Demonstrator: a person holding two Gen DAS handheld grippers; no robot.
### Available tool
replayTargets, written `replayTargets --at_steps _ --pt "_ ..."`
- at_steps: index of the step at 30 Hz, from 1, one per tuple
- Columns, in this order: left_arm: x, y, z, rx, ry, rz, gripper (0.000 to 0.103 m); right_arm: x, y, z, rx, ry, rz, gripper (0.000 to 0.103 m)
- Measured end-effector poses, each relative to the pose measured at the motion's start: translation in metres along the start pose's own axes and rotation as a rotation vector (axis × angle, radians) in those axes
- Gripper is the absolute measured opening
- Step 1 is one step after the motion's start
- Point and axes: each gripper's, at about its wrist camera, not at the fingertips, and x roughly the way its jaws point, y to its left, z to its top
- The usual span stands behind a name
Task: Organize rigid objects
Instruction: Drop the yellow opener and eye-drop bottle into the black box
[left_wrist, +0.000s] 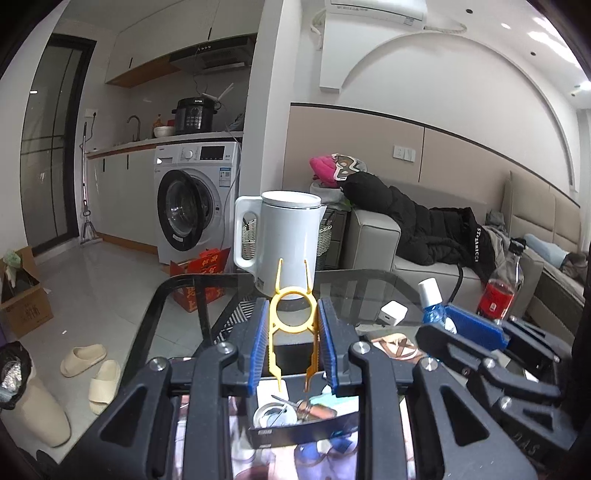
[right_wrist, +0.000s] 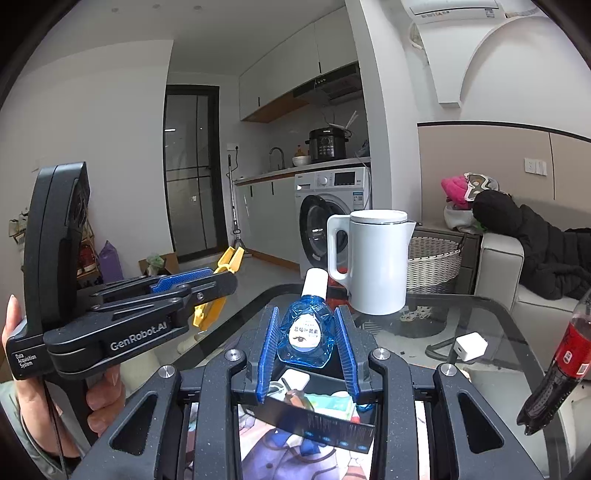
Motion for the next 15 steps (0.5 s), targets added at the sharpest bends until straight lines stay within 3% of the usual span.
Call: replayTargets --at_steps 7,15 --pt "0.025 -0.004 0.0 -0.026 0.006 0.013 0.024 0.028 -0.007 0.005 0.029 0.029 -0.043 0.031" --pt "0.068 0.003 -0.01 -0.06 0.119 0.061 0.024 0.071 -0.018 0.0 0.048 0.147 -0.056 0.031"
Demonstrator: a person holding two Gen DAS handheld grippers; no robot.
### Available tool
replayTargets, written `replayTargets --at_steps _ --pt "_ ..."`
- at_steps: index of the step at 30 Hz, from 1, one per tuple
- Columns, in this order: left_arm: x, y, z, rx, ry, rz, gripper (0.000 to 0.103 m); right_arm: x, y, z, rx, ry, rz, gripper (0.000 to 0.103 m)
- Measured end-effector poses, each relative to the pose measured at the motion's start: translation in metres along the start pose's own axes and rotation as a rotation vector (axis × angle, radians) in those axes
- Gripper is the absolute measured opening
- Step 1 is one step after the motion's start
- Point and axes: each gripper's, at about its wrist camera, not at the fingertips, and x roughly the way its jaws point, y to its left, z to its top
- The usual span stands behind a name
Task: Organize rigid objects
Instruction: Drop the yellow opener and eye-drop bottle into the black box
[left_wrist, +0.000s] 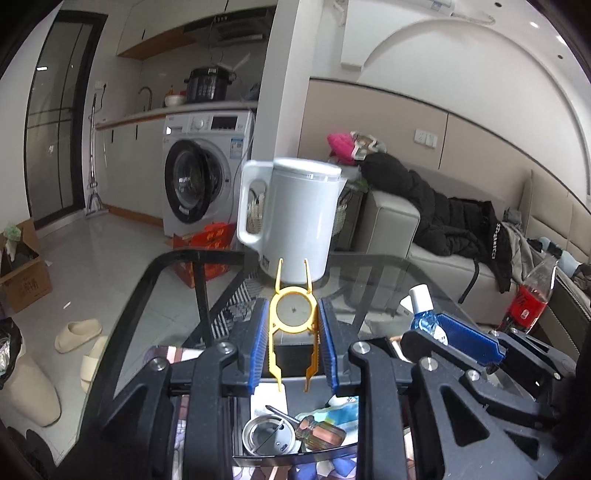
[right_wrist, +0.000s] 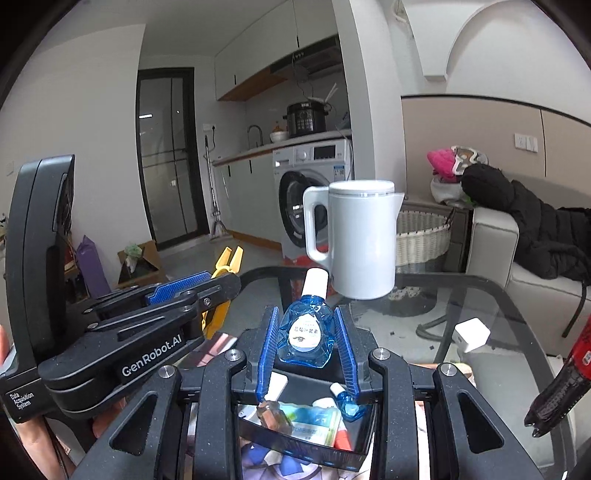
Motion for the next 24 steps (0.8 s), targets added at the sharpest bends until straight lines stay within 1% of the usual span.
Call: replayTargets --at_steps 3,6,8,11,18,24 --pt "0.024 0.001 -0.008 -0.01 0.113 0.014 0.024 0.018 -0.006 -0.004 0.02 0.087 -0.007 0.031" --pt "0.041 -0.001 -0.016 0.012 0.2 0.035 0.024 0.035 -0.011 -0.012 0.033 0.182 -0.006 0.031" --pt "0.051 -0.003 -0.022 0.013 0.263 0.036 0.024 0.046 -0.016 -0.017 0.054 0.24 0.006 0.031" --pt "0.057 -0.005 -0.028 0.01 0.315 0.036 0.024 0.057 -0.024 -0.025 0.095 0.291 0.012 0.031" --pt "0.069 -0.003 -0.035 0.0 0.385 0.044 0.025 0.061 -0.028 -0.035 0.102 0.346 0.034 0.031" --pt "0.074 -0.001 -0.037 0.0 0.402 0.051 0.025 0.063 -0.026 -0.039 0.105 0.372 0.044 0.031"
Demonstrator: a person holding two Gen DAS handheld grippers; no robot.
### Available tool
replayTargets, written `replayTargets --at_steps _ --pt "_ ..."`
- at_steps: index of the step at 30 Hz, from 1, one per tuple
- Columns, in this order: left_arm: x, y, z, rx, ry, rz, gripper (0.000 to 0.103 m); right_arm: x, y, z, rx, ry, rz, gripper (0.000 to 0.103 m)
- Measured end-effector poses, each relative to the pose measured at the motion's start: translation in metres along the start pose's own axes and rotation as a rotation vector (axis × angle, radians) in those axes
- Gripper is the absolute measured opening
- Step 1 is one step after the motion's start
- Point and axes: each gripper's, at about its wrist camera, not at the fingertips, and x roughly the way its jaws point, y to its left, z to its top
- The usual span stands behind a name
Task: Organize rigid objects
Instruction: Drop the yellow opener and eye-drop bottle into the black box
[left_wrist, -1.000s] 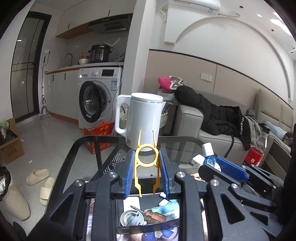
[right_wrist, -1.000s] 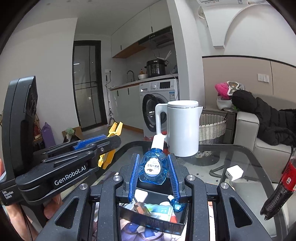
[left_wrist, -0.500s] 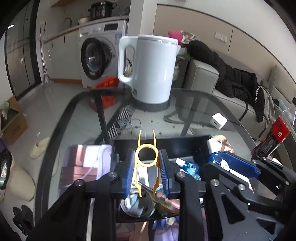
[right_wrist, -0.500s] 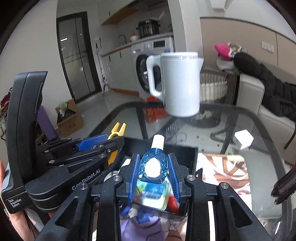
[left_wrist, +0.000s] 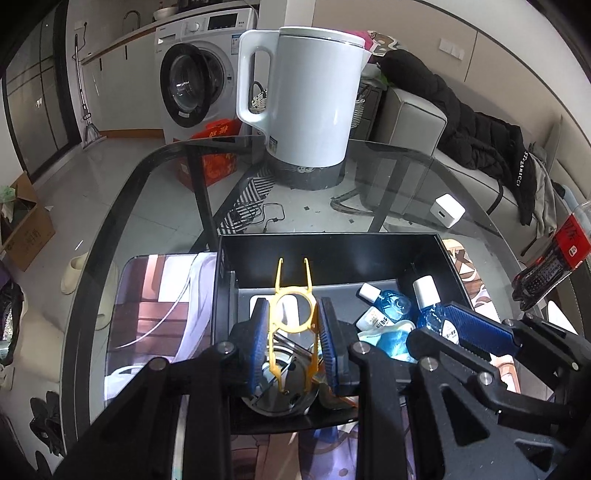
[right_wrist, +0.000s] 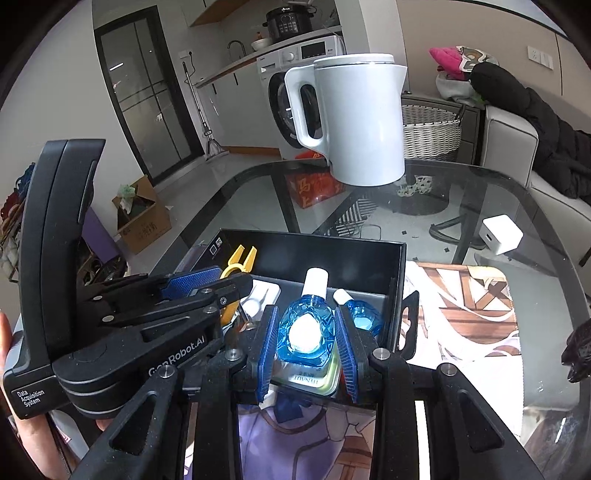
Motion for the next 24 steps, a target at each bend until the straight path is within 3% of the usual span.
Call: replayTargets --at_steps 13,16,23,24 --pt "0.002 0.004 -0.004 0.005 0.026 0.001 0.027 0.001 0.0 -0.001 0.002 0.023 0.009 0.031" --pt "-0.004 0.006 -0.006 -0.001 0.01 -0.015 0.045 -0.005 0.001 0.0 -0.002 0.007 0.011 0.031" --pt "-0.036 -0.001 -0.012 0.05 -0.124 0.049 0.059 -0.03 -0.002 -0.009 -0.022 -0.084 0.031 0.031" --pt "-0.041 -0.001 -0.013 0.052 -0.145 0.046 0.067 -0.033 -0.003 -0.01 -0.024 -0.097 0.03 0.031"
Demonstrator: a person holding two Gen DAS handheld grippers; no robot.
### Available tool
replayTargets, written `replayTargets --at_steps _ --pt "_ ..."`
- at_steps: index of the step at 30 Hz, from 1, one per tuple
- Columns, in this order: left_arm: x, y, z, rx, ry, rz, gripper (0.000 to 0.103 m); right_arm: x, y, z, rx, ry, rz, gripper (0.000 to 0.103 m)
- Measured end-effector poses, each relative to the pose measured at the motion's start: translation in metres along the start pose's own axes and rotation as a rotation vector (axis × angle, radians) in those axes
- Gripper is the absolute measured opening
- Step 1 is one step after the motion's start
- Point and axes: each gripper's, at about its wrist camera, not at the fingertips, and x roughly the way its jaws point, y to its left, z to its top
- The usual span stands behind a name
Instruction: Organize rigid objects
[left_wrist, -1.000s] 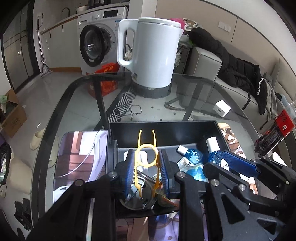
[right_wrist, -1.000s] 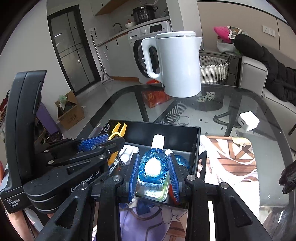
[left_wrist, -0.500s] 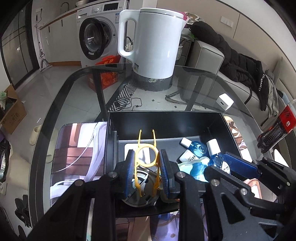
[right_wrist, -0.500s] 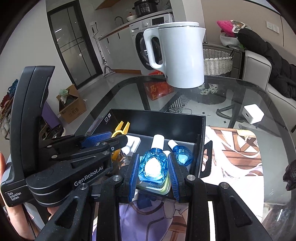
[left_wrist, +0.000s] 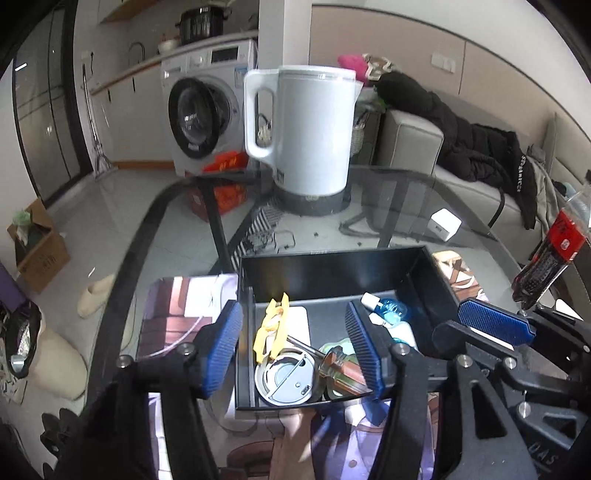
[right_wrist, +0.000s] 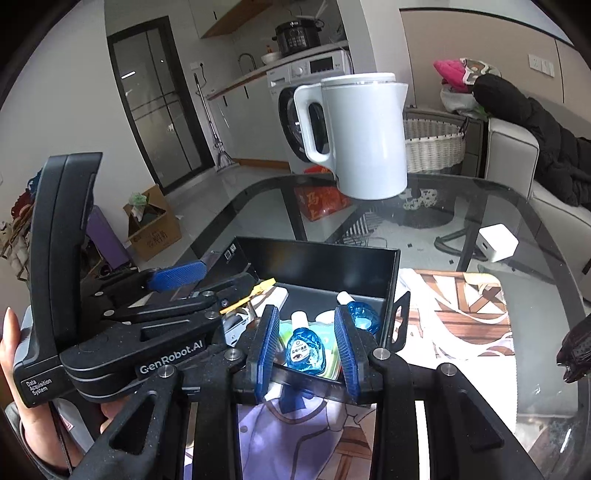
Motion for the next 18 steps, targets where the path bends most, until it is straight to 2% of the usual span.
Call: replayTargets --at_steps 1,3,5,6,9,11,12,13,18 --pt "-0.005 0.001 -0.001 -0.002 -0.022 0.004 0.08 -0.004 -0.001 -0.001 -0.001 -0.012 0.001 0.032" --pt "-0.017 0.003 -0.004 -0.013 -0.076 0.024 0.091 -0.013 -0.003 -0.003 -0.001 -0.034 0.001 0.034" --pt "-0.027 0.004 -0.006 -0.014 -0.116 0.036 0.092 -0.021 -0.004 -0.007 0.005 -0.05 -0.004 0.041" --pt "-0.032 0.005 -0.008 -0.013 -0.128 0.036 0.092 -0.026 -0.004 -0.009 0.009 -0.056 -0.004 0.048" --pt "-0.046 0.003 -0.014 -0.008 -0.172 0.039 0.096 -0.039 -0.004 -0.017 0.016 -0.077 -0.018 0.056" --pt "-0.058 0.001 -0.02 0.0 -0.227 0.066 0.099 -0.051 -0.003 -0.023 0.01 -0.116 -0.037 0.067" --pt "-0.063 -0.001 -0.023 0.003 -0.243 0.072 0.101 -0.056 -0.002 -0.025 0.009 -0.144 -0.045 0.079" --pt "-0.067 -0.002 -0.025 0.007 -0.257 0.069 0.103 -0.063 -0.003 -0.028 0.013 -0.176 -0.053 0.086" --pt "-0.079 -0.003 -0.041 -0.022 -0.275 0.049 0.103 -0.08 -0.002 -0.042 0.019 -0.254 -0.116 0.094"
